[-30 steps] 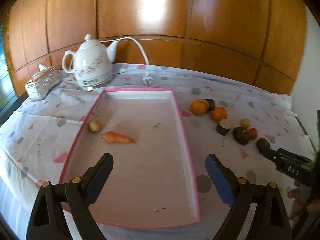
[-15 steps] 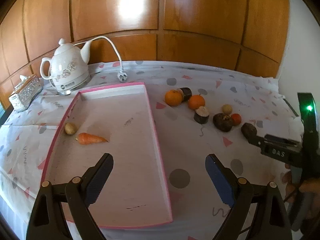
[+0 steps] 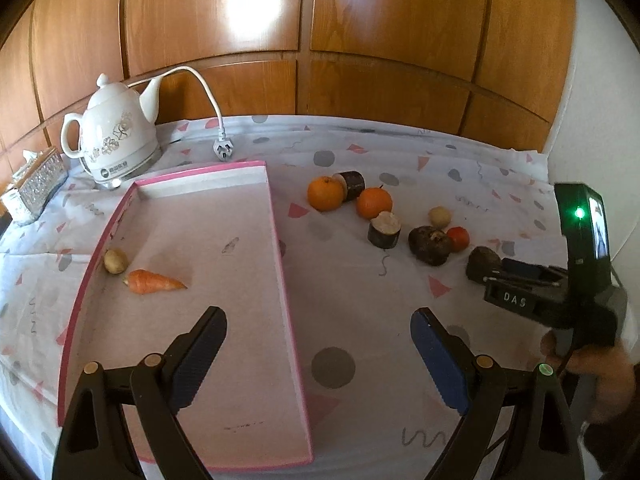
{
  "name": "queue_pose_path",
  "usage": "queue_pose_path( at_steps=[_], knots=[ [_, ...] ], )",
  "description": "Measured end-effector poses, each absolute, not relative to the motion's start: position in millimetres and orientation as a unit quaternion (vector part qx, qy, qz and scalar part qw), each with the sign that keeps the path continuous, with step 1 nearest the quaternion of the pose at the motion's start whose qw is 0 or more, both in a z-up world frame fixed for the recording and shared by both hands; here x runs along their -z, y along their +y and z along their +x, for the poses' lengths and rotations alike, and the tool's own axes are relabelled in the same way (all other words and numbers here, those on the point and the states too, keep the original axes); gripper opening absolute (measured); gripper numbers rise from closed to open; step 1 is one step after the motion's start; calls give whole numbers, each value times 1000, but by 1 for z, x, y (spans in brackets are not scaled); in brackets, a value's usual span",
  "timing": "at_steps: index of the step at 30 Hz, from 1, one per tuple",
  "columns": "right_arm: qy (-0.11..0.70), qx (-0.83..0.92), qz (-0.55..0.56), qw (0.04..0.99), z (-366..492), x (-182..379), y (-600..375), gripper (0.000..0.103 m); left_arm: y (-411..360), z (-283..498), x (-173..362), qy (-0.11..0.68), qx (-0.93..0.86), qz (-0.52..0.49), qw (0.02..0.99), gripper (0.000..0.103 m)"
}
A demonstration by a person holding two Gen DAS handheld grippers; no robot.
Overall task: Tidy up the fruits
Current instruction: 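Reach and grasp a dark brown round root with the right tool, then grasp a cut root slice with the left tool while the right tool holds the root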
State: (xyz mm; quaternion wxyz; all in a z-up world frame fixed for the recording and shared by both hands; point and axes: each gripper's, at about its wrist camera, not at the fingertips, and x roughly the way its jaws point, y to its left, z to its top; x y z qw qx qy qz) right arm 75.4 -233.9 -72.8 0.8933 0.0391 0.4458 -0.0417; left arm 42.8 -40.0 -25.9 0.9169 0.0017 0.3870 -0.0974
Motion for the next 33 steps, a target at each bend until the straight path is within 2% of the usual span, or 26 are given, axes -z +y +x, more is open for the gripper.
queue_pose_path(
  at_steps=[1, 2, 20, 33],
  knots=[
    [440, 46, 33, 896, 74, 72, -234, 46, -41, 45, 25, 386, 98, 1, 917, 94],
    [438, 53, 29, 897, 74, 72, -236, 45, -43, 47, 24, 386, 100, -1, 917, 94],
    [432, 71, 26, 899, 81, 70, -232, 45, -84, 105, 35, 400, 89, -19, 912, 89],
    [432, 98, 37, 896, 95, 73, -239, 46, -108, 144, 53, 422, 89, -29, 902, 75]
  ],
)
